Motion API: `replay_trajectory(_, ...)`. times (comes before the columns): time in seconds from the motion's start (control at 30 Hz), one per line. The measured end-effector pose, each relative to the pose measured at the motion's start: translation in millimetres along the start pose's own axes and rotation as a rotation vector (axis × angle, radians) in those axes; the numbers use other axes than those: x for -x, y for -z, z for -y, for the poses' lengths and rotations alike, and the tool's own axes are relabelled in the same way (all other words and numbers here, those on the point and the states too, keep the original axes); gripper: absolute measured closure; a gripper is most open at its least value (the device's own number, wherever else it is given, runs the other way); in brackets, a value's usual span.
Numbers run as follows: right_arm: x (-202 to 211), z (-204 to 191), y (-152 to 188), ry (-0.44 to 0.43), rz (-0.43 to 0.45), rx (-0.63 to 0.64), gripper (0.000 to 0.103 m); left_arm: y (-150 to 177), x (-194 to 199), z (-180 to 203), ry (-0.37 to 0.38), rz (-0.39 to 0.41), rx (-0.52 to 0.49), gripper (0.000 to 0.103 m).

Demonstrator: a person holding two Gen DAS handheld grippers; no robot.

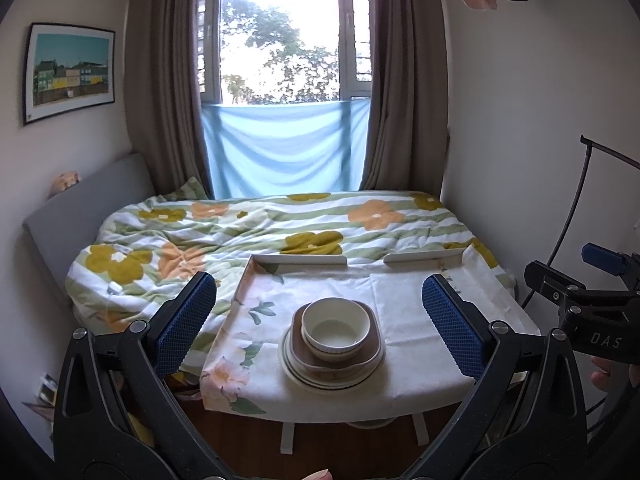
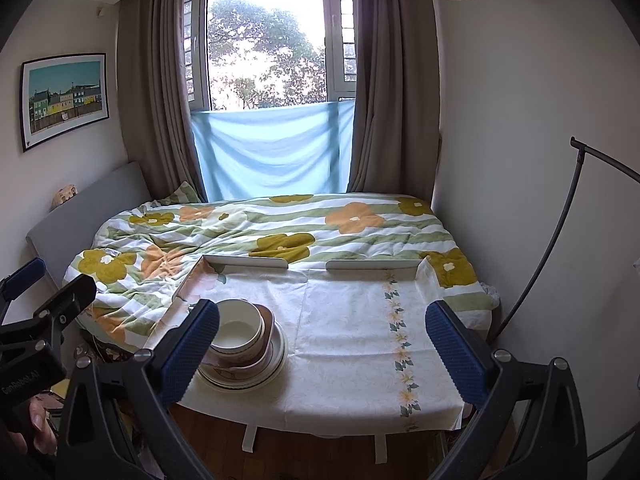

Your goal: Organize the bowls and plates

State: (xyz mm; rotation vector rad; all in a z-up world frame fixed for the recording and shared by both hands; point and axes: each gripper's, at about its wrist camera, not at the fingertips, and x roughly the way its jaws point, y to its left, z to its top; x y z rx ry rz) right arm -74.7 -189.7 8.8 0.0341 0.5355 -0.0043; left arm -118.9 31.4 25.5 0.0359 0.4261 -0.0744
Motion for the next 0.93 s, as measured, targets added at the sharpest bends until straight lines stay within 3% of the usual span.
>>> replay_trajectory(0.6, 6.9, -3.0, 0.5, -0.005, 0.012, 0.002, 0.001, 2.3, 14.0, -3.1, -0.051, 0.014, 0.008, 0.001)
replay_trajectory(0.93, 5.7, 2.8, 8.6, 0.003, 0.000, -0.011, 0.001, 9.4, 12.3, 6.6, -0.030, 0.005, 0.001, 0.000)
